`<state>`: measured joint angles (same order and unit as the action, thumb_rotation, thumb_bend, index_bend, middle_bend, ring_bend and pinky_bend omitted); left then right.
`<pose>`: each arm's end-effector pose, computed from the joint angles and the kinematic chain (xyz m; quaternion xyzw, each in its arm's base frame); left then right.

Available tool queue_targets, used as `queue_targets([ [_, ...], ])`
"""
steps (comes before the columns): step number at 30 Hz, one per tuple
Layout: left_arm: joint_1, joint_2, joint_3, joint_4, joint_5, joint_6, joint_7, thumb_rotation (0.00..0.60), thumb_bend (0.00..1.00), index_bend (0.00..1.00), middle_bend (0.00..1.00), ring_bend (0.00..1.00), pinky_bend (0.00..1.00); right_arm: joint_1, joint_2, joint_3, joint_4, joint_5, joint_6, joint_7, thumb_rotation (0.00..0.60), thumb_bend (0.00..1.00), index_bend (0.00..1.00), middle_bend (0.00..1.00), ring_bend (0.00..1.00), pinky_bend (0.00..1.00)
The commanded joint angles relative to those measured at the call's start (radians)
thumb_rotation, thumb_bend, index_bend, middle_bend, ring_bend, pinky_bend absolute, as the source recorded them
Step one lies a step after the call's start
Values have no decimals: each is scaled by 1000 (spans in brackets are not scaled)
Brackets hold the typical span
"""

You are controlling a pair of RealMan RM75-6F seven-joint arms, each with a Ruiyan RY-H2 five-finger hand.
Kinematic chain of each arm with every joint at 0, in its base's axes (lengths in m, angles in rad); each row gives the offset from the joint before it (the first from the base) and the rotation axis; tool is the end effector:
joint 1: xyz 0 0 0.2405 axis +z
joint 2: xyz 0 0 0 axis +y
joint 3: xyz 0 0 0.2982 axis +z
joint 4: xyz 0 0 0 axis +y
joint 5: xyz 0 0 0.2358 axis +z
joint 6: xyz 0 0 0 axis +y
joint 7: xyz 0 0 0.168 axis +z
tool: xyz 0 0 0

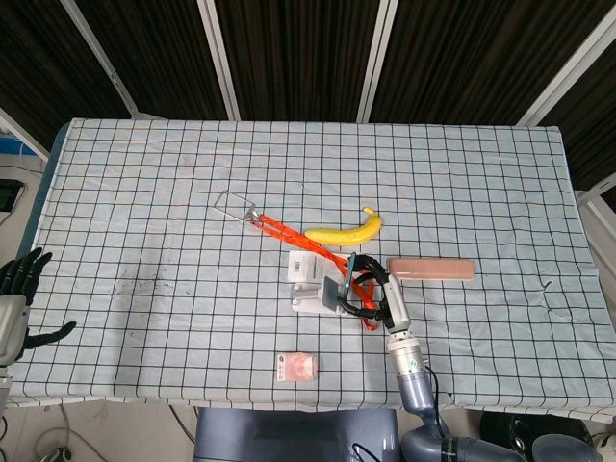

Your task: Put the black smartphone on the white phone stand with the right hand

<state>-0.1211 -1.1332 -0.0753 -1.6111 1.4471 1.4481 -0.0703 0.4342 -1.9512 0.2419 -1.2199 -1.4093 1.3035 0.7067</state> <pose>-0.3576 0.2292 0.1504 -0.5700 -0.4173 -0.4136 0.5744 -0.1918 -0.3272 -0.1086 0.3437 -0.6385 0.6587 0.2009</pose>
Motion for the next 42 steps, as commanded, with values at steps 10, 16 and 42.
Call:
queue_targets([
  [10, 0, 0, 1, -1, 1, 1, 0, 600, 0, 0, 0, 0, 0, -11, -15, -21, 31, -11, 8, 17, 600, 374, 702, 719, 562, 441],
  [16, 0, 0, 1, -1, 1, 2, 0, 600, 0, 0, 0, 0, 0, -15, -23, -25, 47, -15, 13, 24, 600, 373, 702, 717, 559, 440],
  [42, 0, 3, 1, -3, 0, 1, -7, 600, 0, 0, 0, 0, 0, -11, -47, -44, 92, -44, 27, -18, 600, 287, 526, 510, 324, 285],
])
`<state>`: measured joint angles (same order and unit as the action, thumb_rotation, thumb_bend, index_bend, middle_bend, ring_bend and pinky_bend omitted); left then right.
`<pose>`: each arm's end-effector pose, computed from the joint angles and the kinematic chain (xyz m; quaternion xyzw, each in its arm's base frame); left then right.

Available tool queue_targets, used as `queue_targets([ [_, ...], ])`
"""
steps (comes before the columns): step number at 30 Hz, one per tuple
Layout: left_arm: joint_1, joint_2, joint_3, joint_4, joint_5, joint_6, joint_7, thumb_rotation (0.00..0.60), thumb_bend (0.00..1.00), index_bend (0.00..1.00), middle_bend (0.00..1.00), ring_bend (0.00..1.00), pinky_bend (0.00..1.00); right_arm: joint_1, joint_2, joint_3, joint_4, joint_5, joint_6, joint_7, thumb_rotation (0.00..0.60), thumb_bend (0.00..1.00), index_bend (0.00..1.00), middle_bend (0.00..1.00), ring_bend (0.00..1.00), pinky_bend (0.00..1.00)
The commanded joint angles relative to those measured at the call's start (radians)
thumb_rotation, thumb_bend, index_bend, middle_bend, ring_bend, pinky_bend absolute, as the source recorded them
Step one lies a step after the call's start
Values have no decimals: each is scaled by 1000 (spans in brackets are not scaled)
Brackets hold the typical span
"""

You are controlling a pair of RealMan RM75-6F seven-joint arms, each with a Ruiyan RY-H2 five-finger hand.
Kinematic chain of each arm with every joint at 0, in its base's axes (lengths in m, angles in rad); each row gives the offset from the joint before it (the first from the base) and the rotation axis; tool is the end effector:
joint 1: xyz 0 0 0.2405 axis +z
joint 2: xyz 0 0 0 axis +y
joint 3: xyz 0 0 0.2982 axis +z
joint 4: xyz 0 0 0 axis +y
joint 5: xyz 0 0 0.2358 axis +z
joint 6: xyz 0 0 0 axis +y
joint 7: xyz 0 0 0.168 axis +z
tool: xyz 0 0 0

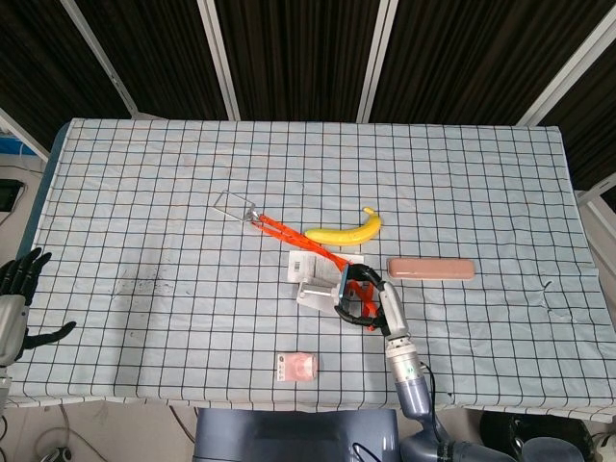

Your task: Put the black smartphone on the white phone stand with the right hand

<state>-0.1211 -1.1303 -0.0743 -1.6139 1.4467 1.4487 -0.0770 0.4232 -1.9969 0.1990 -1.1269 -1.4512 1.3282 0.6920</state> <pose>-0.3574 0.2289 0.1511 -0.5686 -0.4193 -0.4153 0.5731 -0.1989 -0.3159 -0.1250 0.3773 -0.6233 0.6495 0.2174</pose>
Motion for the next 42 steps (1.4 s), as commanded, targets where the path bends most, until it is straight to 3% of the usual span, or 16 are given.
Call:
queue_targets([
  [1, 0, 0, 0, 0, 0, 1, -1, 600, 0, 0, 0, 0, 0, 1, -2, -2, -1, -3, 1, -8, 600, 279, 516, 502, 317, 276],
  [8, 0, 2, 1, -2, 1, 0, -3, 600, 0, 0, 0, 0, 0, 5, -6, 0, -7, 2, -8, -30, 600, 200, 425, 421, 258, 259],
  [12, 0, 2, 1, -3, 1, 0, -5, 600, 0, 0, 0, 0, 0, 7, -6, 0, -12, 2, -10, -42, 600, 164, 321, 322, 199, 237],
  [18, 0, 3, 1, -3, 0, -2, -7, 600, 0, 0, 0, 0, 0, 14, -7, 1, -21, 5, -22, -70, 600, 132, 182, 190, 121, 202],
  [23, 0, 4, 1, -4, 1, -1, -7, 600, 0, 0, 0, 0, 0, 16, -7, 0, -27, 2, -19, -90, 600, 123, 113, 136, 87, 191],
  [35, 1, 6, 2, -2, 5, 2, -11, 600, 0, 0, 0, 0, 0, 7, 35, -8, -69, -20, 8, -150, 600, 117, 71, 103, 62, 188],
  [42, 2, 6, 4, -1, 11, 5, -18, 600, 0, 0, 0, 0, 0, -17, 179, 33, -206, -29, 64, -197, 600, 117, 71, 103, 62, 188],
])
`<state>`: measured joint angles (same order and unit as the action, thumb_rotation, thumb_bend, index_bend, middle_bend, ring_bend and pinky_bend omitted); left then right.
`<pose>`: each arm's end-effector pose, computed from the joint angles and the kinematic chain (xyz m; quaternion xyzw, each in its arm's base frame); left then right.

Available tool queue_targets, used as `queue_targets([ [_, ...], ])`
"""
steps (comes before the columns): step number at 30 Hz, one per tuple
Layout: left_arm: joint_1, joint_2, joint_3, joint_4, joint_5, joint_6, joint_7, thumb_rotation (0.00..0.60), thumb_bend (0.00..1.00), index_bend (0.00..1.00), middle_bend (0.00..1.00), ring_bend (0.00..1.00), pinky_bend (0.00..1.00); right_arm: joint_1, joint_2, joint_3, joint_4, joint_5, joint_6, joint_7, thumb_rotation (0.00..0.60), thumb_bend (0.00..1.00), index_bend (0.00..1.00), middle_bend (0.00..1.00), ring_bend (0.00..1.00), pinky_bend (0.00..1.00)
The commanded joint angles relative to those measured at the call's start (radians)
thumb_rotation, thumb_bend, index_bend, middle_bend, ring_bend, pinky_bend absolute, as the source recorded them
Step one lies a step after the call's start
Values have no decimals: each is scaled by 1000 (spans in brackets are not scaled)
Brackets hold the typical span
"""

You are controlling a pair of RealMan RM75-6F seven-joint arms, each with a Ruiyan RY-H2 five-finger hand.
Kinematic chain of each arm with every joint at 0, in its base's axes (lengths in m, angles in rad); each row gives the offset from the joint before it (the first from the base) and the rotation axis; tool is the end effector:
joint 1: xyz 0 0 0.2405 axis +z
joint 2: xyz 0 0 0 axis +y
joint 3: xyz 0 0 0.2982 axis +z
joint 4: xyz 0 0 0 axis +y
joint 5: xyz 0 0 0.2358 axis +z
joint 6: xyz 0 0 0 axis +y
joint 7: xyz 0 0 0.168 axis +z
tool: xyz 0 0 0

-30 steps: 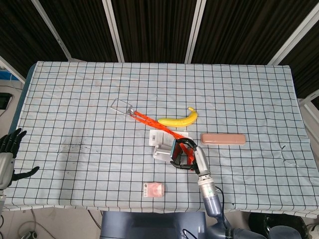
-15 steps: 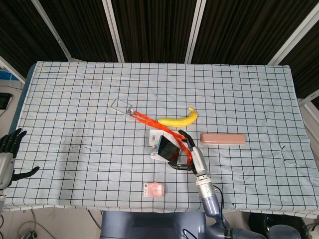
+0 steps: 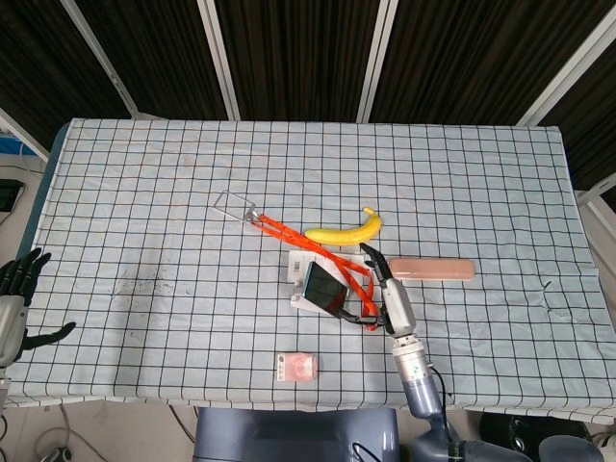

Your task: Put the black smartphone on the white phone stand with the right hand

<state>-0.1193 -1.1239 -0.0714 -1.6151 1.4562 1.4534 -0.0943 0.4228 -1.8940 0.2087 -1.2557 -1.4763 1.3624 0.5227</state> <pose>-0.3566 0.2277 0.1530 -0.5683 -0.4205 -0.4202 0.5689 -0.1943 -0.3203 -0.0875 0.4254 -0.5705 0.6539 0.2570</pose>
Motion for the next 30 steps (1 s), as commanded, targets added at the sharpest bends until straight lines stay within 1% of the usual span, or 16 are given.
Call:
queue_targets([
  [1, 0, 0, 1, 0, 3, 1, -1, 600, 0, 0, 0, 0, 0, -22, 97, 29, -97, -5, 39, -34, 600, 117, 71, 103, 62, 188],
  [4, 1, 1, 2, -3, 4, 2, -5, 600, 0, 0, 0, 0, 0, -42, 172, 44, -172, -2, 61, -58, 600, 123, 71, 104, 62, 188],
  [8, 3, 0, 3, -1, 8, 7, 0, 600, 0, 0, 0, 0, 0, -70, 288, 62, -264, 13, 73, -102, 600, 158, 71, 126, 63, 188],
  [11, 1, 1, 14, 7, 15, -2, 36, 600, 0, 0, 0, 0, 0, -94, 396, 57, -326, 32, 58, -193, 600, 166, 71, 126, 63, 188],
  [14, 0, 3, 20, 7, 17, -7, 75, 600, 0, 0, 0, 0, 0, -124, 504, 28, -359, 25, 54, -307, 600, 166, 68, 123, 63, 188],
  [15, 0, 3, 21, 7, 15, -7, 89, 600, 0, 0, 0, 0, 0, -138, 544, 9, -359, 14, 56, -363, 600, 166, 66, 122, 63, 188],
  [16, 1, 3, 21, 6, 13, -7, 98, 600, 0, 0, 0, 0, 0, -146, 566, -2, -361, 8, 57, -394, 600, 167, 63, 120, 61, 188],
  [18, 2, 2, 19, 5, 8, -4, 117, 600, 0, 0, 0, 0, 0, -178, 624, -36, -356, -12, 80, -501, 600, 166, 46, 98, 39, 188],
  [21, 7, -2, 15, 9, 3, 8, 141, 600, 0, 0, 0, 0, 0, -220, 673, -75, -355, -23, 108, -590, 600, 154, 2, 13, 0, 172],
  [22, 8, -4, 14, 10, 1, 12, 148, 600, 0, 0, 0, 0, 0, -236, 690, -90, -350, -19, 112, -628, 600, 148, 0, 3, 0, 166],
  [25, 12, -5, 14, 11, -10, 13, 178, 600, 0, 0, 0, 0, 0, -270, 722, -118, -345, -1, 121, -725, 600, 130, 0, 0, 0, 158],
  [30, 15, -6, 10, 5, -24, 17, 209, 600, 0, 0, 0, 0, 0, -292, 749, -122, -370, 41, 123, -811, 600, 120, 0, 0, 0, 157],
])
